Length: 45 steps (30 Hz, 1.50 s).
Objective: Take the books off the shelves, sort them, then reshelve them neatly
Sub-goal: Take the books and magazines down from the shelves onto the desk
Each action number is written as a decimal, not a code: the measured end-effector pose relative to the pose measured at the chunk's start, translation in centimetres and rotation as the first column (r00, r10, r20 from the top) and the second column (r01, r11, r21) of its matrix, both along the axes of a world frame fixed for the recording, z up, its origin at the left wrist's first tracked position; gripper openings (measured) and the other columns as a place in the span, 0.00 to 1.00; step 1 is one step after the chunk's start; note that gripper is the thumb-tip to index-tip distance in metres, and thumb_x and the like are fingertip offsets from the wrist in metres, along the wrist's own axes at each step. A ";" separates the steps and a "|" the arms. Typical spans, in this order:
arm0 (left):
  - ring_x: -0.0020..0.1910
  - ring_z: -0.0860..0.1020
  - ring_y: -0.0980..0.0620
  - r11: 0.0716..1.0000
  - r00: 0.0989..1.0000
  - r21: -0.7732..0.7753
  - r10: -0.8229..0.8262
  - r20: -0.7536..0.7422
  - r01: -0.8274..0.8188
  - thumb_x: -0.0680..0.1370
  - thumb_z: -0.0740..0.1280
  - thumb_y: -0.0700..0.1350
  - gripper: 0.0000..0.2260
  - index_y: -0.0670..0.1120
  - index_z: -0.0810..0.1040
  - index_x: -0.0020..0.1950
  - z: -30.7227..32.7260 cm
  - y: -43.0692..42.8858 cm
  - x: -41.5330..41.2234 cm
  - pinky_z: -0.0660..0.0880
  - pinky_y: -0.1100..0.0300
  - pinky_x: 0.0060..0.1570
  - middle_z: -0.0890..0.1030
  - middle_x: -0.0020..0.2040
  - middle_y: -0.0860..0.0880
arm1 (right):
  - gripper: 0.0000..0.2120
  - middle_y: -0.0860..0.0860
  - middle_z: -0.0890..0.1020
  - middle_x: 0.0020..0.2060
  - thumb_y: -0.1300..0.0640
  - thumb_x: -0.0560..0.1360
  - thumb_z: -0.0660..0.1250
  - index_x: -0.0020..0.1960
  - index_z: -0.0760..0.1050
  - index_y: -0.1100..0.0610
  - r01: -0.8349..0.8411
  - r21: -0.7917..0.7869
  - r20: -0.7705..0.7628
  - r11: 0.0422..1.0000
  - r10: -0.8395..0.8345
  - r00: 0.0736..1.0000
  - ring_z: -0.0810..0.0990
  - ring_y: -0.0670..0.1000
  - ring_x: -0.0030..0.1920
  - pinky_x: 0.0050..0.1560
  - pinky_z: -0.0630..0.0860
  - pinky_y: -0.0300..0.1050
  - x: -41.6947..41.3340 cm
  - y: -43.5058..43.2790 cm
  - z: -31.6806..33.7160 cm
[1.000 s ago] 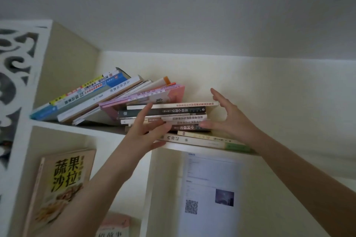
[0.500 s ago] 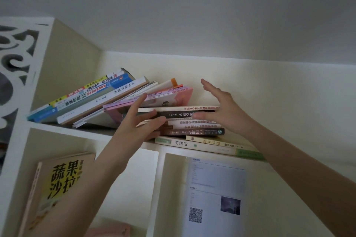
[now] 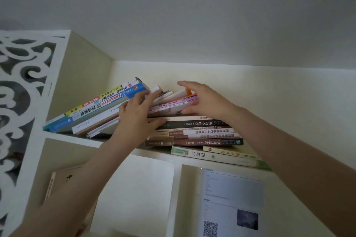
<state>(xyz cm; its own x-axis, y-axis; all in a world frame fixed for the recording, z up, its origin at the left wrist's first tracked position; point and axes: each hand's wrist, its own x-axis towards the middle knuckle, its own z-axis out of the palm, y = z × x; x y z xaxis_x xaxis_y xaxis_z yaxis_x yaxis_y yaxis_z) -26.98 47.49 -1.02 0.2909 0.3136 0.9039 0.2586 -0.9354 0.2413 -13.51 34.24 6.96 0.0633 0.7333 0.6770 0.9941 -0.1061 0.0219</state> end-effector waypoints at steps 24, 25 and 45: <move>0.50 0.79 0.47 0.975 0.985 0.195 0.081 0.152 -0.111 0.77 0.64 0.54 0.19 0.55 0.70 0.68 -2.3 -1.8 -1.6 0.74 0.54 0.42 0.80 0.58 0.50 | 0.15 0.43 0.82 0.52 0.44 0.77 0.65 0.63 0.73 0.43 0.196 0.126 0.565 0.973 -0.232 0.791 0.79 0.47 0.47 0.46 0.73 0.44 -3.8 -3.6 -0.9; 0.47 0.80 0.46 0.967 0.983 0.222 0.087 0.164 -0.123 0.77 0.64 0.54 0.19 0.54 0.71 0.67 -2.3 -1.8 -1.6 0.73 0.56 0.38 0.81 0.55 0.49 | 0.16 0.43 0.82 0.52 0.44 0.76 0.65 0.63 0.73 0.43 0.193 0.131 0.563 0.972 -0.233 0.793 0.79 0.47 0.47 0.47 0.74 0.44 -3.8 -3.9 -1.0; 0.45 0.79 0.51 0.924 0.950 0.383 -0.096 0.296 -0.025 0.78 0.59 0.54 0.15 0.50 0.73 0.62 -2.8 -7.1 1.6 0.68 0.62 0.36 0.82 0.50 0.51 | 0.19 0.44 0.82 0.54 0.42 0.77 0.62 0.67 0.72 0.45 0.228 0.191 0.554 0.955 -0.296 0.778 0.74 0.45 0.43 0.45 0.62 0.40 -2.9 -11.9 -2.4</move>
